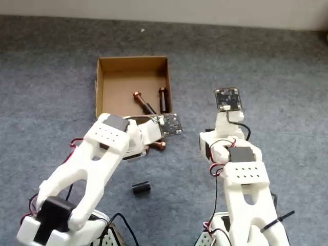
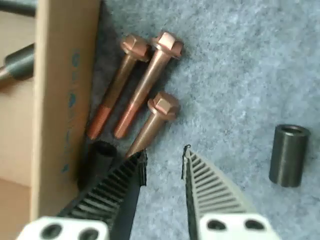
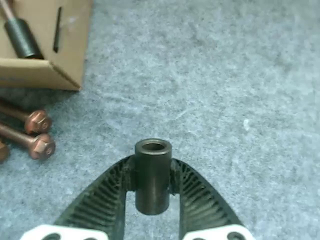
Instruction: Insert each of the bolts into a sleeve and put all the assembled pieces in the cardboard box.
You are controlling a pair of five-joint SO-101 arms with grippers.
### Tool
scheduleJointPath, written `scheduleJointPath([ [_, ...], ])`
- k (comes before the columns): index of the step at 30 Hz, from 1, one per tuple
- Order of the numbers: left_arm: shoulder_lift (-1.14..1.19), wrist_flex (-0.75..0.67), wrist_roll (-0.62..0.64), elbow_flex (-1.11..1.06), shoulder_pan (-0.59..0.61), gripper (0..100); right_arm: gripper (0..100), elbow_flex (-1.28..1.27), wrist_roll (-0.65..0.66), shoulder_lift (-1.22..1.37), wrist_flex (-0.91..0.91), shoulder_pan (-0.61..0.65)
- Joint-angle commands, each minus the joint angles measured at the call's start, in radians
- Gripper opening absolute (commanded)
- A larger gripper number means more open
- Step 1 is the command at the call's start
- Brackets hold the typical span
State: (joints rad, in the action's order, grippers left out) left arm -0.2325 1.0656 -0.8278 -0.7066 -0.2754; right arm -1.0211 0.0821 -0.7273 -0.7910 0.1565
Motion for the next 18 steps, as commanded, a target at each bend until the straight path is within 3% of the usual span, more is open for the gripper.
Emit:
scheduleJointPath([
  [1, 0.079, -0.098, -0.008, 0.042, -0.018, 15, 0.5, 0.021, -0.018, -0.031, 0.024, -0.039],
  [7, 0.205, -0.189, -0.008, 0.061, -0.016, 15, 0.5, 0.021, -0.018, -0.031, 0.024, -0.045],
  [14, 0.334, -0.189, -0.006, 0.154, -0.018, 14, 0.5, 0.021, -0.018, -0.031, 0.024, -0.045],
  [18, 0.337, -0.189, -0.006, 0.154, -0.021, 6, 0.5, 0.021, -0.017, -0.031, 0.024, -0.045],
])
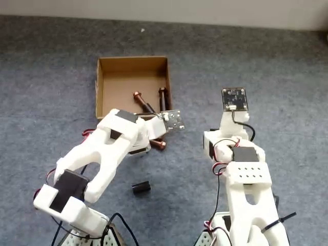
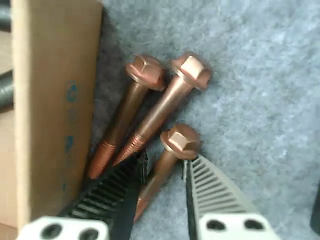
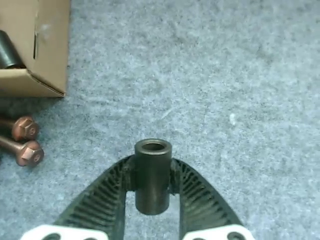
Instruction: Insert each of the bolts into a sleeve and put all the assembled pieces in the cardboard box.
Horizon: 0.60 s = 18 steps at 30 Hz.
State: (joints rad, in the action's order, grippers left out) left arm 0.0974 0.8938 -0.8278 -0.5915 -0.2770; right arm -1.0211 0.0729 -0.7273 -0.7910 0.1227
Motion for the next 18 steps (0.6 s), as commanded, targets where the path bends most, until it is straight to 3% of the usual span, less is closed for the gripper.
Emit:
scheduleJointPath([
  [1, 0.007, -0.017, -0.006, 0.039, -0.019, 3, 0.5, 0.021, -0.008, -0.031, 0.024, -0.012],
  [9, -0.05, 0.097, 0.009, 0.031, -0.012, 0, 0.5, 0.021, -0.008, -0.031, 0.024, -0.012],
  [18, -0.483, 0.091, 0.253, -0.116, 0.01, 0, 0.5, 0.021, -0.009, -0.042, 0.019, -0.005],
])
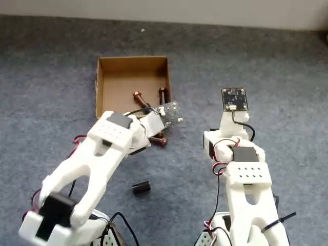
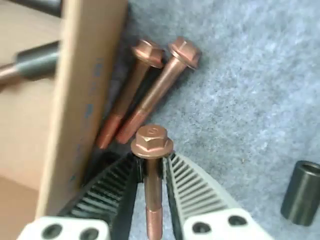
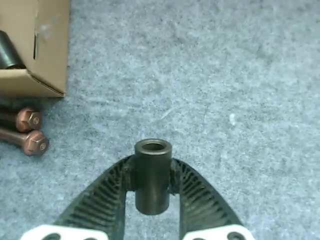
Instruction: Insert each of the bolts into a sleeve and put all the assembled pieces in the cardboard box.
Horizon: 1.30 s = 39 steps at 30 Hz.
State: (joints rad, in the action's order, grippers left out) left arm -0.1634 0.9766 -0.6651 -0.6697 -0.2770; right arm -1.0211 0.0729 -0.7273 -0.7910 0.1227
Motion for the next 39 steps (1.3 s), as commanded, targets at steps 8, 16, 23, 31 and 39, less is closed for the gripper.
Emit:
scheduleJointPath([
  [8, -0.579, 0.008, 0.287, -0.143, 0.01, 0, 0.5, 0.013, -0.009, -0.206, -0.064, 0.068],
  [16, -0.839, 0.006, 0.479, -0.203, 0.004, 0, 0.5, -0.156, -0.003, -0.567, -0.007, 0.133],
  [23, -0.986, -0.015, 0.631, -0.205, 0.004, 0, 0.5, -0.317, -0.009, -0.774, 0.116, 0.22],
  [31, -1.102, -0.077, 0.76, -0.205, 0.002, 0, 0.5, -0.49, -0.003, -0.963, 0.259, 0.328],
  [39, -1.193, -0.1, 0.862, -0.205, 0.002, 0, 0.5, -0.642, -0.003, -1.115, 0.375, 0.406],
])
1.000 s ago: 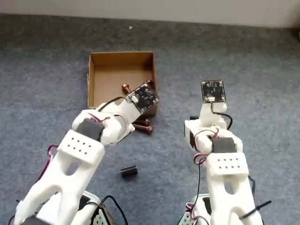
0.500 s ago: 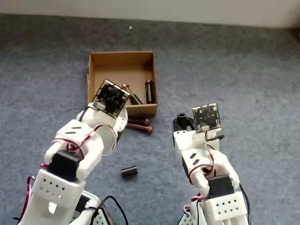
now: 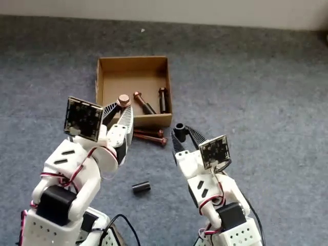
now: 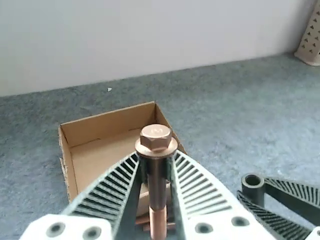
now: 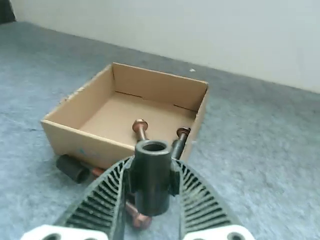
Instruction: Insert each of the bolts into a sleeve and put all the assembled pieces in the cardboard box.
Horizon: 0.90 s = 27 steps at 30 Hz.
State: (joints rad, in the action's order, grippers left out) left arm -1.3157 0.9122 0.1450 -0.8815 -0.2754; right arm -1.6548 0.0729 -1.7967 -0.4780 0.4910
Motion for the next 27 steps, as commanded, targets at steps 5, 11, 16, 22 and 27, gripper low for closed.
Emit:
scheduleJointPath([
  [5, -0.079, -0.035, 0.081, 0.007, -0.056, 0, 0.5, -0.071, -0.003, -0.038, 0.151, 0.105],
  [11, -0.151, -0.035, 0.081, 0.007, -0.142, 0, 0.5, -0.113, -0.002, -0.038, 0.202, 0.176],
  [16, -0.193, -0.046, 0.084, -0.019, -0.15, 0, 0.5, -0.113, 0.008, -0.038, 0.202, 0.245],
  [22, -0.254, -0.198, 0.103, -0.182, -0.148, 0, 0.5, -0.114, 0.189, -0.038, 0.202, 0.335],
  [27, -0.343, -0.199, 0.101, -0.196, -0.148, 0, 0.5, -0.114, 0.189, -0.038, 0.199, 0.34],
])
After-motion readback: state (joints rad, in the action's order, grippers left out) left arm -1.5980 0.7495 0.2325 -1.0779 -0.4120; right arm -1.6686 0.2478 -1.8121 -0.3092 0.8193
